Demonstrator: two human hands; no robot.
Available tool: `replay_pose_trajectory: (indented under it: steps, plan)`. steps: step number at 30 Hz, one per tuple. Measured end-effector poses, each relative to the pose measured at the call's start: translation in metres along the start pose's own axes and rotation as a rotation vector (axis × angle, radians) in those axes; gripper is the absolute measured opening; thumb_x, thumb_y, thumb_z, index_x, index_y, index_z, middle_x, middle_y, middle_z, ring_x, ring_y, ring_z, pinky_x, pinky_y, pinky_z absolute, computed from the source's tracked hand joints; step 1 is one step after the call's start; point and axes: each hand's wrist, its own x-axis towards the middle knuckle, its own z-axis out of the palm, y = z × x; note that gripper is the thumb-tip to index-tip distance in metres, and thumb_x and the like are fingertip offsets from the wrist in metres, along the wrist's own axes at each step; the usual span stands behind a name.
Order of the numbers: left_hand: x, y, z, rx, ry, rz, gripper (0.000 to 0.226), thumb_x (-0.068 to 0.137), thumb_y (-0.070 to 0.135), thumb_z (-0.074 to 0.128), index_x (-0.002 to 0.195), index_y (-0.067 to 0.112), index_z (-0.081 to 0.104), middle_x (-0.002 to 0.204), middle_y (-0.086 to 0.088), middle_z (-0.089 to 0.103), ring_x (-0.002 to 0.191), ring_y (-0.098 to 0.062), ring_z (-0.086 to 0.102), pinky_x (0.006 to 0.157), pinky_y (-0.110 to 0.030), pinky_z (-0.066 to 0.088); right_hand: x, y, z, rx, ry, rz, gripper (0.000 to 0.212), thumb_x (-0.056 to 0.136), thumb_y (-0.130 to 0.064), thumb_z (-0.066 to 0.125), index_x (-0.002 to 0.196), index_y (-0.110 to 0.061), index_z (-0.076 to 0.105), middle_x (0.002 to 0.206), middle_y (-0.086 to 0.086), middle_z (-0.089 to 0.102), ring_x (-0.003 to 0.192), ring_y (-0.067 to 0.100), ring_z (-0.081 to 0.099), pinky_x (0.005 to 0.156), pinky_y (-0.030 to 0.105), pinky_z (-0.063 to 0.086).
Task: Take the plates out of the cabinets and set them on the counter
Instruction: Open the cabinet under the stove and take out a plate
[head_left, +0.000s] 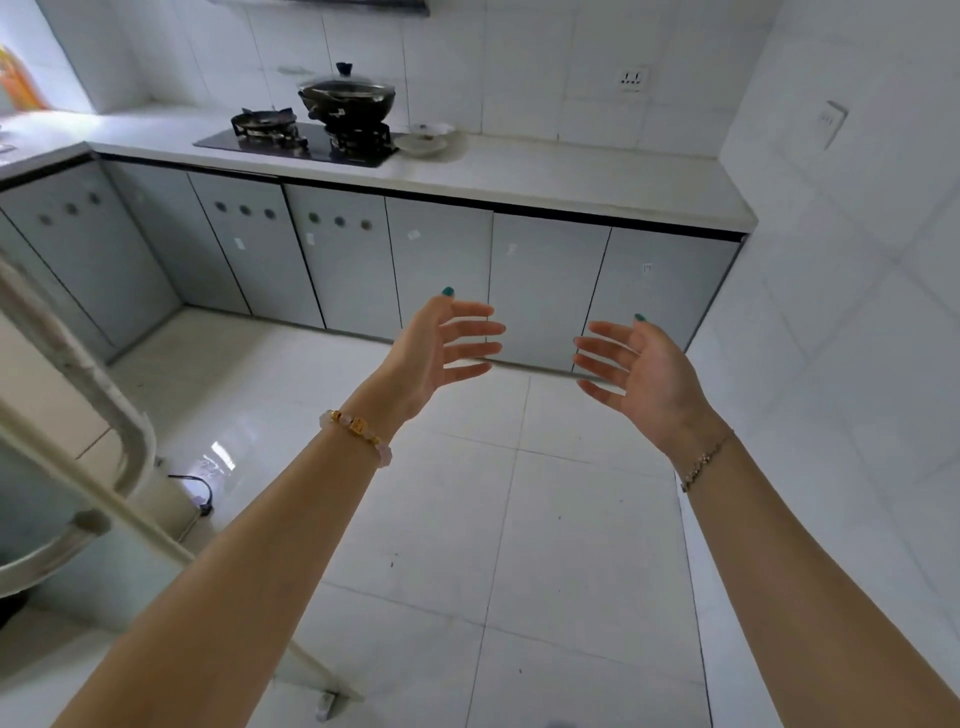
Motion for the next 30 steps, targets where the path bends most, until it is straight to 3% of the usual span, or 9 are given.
replay_pose_trajectory:
  steps: [11, 21, 30]
  plan:
    - [0.115, -0.009, -0.052, -0.058, 0.206, -0.037, 0.044, 0.101, 0.035, 0.026, 0.102, 0.011, 0.063, 0.106, -0.01, 0.068, 0.099, -0.029, 0.065, 0.09, -0.042, 0.052, 0.163, 0.001, 0.036, -0.064, -0.149, 0.094, 0.04, 0.098, -0.038, 0.036, 0.104, -0.013, 0.067, 0.098, 0.005, 0.073, 0.097, 0.023, 0.067, 0.08, 0.037, 0.054]
    - [0.263, 0.028, -0.097, -0.079, 0.371, 0.015, 0.044, 0.1, 0.036, 0.027, 0.104, 0.011, 0.063, 0.106, -0.01, 0.069, 0.096, -0.028, 0.066, 0.087, -0.04, 0.053, 0.352, -0.036, 0.083, -0.101, -0.306, 0.167, 0.04, 0.099, -0.037, 0.035, 0.1, -0.013, 0.068, 0.096, 0.004, 0.074, 0.093, 0.021, 0.067, 0.084, 0.04, 0.053]
    - [0.312, 0.034, -0.159, -0.143, 0.514, 0.014, 0.045, 0.099, 0.037, 0.029, 0.107, 0.009, 0.063, 0.104, -0.009, 0.07, 0.094, -0.026, 0.067, 0.084, -0.038, 0.055, 0.443, -0.026, 0.137, -0.09, -0.409, 0.243, 0.04, 0.098, -0.035, 0.036, 0.103, -0.011, 0.068, 0.099, 0.007, 0.073, 0.098, 0.024, 0.066, 0.078, 0.038, 0.053]
